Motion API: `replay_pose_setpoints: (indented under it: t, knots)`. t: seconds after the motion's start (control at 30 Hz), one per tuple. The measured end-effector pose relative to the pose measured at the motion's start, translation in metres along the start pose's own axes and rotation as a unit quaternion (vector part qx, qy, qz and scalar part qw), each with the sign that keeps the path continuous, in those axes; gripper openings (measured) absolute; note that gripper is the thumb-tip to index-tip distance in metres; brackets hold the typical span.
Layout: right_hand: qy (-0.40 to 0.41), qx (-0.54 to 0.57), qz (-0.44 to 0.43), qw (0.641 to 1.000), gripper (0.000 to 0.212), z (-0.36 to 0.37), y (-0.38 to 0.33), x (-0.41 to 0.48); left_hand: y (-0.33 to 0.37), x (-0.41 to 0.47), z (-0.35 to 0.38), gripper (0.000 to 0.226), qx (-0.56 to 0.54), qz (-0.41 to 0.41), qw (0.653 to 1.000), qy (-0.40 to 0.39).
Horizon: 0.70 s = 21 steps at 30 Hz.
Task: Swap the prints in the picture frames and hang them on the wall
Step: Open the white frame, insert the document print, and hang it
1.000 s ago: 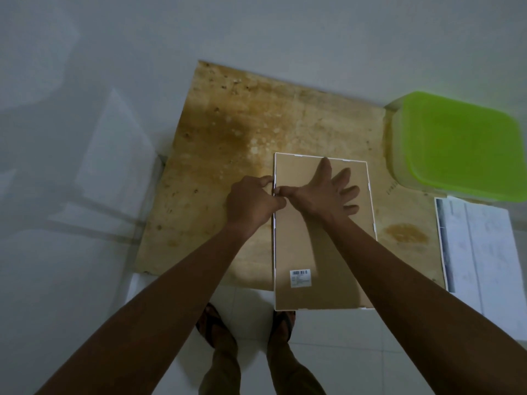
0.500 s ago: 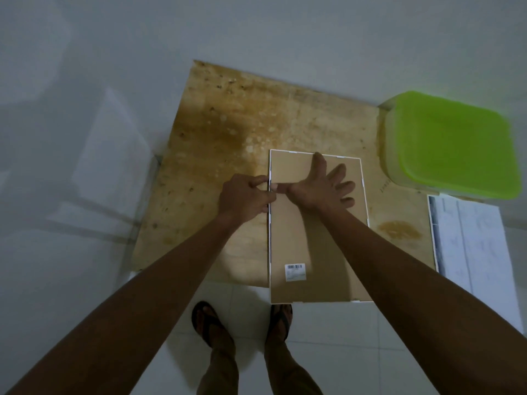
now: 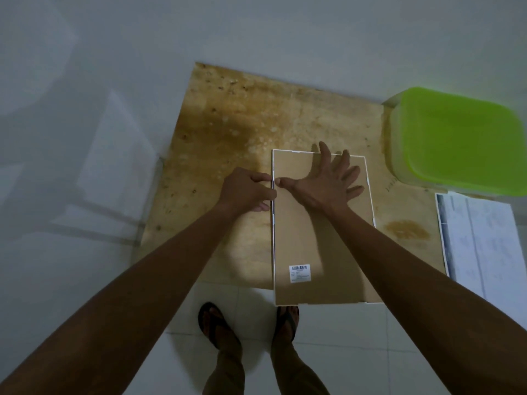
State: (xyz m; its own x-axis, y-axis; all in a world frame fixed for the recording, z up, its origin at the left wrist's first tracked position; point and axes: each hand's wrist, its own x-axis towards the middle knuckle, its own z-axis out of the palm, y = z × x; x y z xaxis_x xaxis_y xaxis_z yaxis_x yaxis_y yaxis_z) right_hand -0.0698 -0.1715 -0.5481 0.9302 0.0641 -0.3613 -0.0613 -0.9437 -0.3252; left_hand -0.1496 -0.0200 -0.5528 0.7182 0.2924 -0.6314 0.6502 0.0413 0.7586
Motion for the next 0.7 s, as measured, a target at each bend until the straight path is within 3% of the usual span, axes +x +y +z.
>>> replay_pose_setpoints:
  t: [0.27,0.7]
  knots:
    - [-0.020,0.013,-0.009,1.000,0.130,0.005,-0.003,0.007,-0.006,-0.003,0.013,0.046,0.062,0.039,0.996,0.057]
    - [-0.014,-0.004,-0.001,1.000,0.125,0.010,-0.005,0.013,-0.007,-0.001,0.009,0.041,0.045,0.059,0.996,0.040]
